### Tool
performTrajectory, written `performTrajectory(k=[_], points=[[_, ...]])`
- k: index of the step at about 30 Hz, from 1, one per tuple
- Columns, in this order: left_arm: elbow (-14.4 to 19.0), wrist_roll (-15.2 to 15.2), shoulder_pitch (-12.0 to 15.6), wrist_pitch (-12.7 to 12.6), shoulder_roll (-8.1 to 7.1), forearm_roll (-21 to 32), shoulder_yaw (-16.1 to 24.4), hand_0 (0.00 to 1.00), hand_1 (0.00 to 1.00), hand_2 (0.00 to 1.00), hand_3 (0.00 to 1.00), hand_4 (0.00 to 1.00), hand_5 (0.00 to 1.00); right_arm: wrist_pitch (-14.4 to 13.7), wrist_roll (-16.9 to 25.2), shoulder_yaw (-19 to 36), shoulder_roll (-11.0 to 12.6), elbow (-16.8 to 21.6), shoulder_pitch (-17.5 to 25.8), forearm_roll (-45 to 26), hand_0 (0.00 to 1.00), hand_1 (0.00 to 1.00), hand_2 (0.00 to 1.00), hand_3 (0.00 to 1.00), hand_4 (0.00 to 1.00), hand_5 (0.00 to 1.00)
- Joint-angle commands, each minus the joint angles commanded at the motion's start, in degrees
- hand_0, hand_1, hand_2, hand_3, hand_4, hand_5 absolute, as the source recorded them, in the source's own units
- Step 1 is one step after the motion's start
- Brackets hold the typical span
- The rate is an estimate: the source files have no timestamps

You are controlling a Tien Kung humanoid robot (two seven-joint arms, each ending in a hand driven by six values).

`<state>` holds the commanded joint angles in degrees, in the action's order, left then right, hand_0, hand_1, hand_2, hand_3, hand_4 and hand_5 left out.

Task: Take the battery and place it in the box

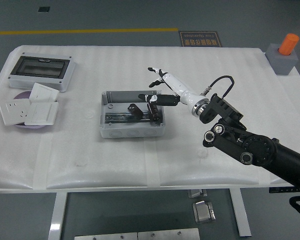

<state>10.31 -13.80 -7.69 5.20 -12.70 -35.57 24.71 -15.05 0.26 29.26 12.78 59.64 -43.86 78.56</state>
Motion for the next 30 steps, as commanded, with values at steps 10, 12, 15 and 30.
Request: performTrajectory(k=[10, 12, 15, 30], points=[[0.0, 0.06, -0.08, -0.01, -0.01, 0.23, -0.19, 0.463, 0.583, 0.377, 0.483, 0.456, 0.308, -0.32, -0.25, 0.18, 0.33, -0.94, 0.58, -0.2, 0.998, 0.857, 0.914, 0.998, 0.998, 0.685], [0.0, 0.07, -0.09, -0.01, 0.01, 0.32, -0.28, 0.463, 0.583, 0.376, 0.482, 0.46, 0.306, -0.45, -0.21, 0.98, 0.73, -1.13, 0.79, -0.05, 0.998, 0.854, 0.915, 0.998, 0.998, 0.705], [0.0, 0.09, -0.02, -0.03, 0.03, 0.42, -0.37, 0.463, 0.583, 0.376, 0.482, 0.46, 0.306, -0.64, -0.18, 2.45, 1.64, -1.31, 1.07, 0.2, 0.998, 0.854, 0.915, 0.998, 0.998, 0.705], [0.0, -0.3, 0.72, -0.2, 0.11, -1.75, 2.65, 0.463, 0.582, 0.377, 0.482, 0.457, 0.305, -1.32, 4.84, 16.2, 7.42, -0.43, 6.13, -7.43, 0.981, 0.781, 0.833, 0.98, 0.998, 0.689]])
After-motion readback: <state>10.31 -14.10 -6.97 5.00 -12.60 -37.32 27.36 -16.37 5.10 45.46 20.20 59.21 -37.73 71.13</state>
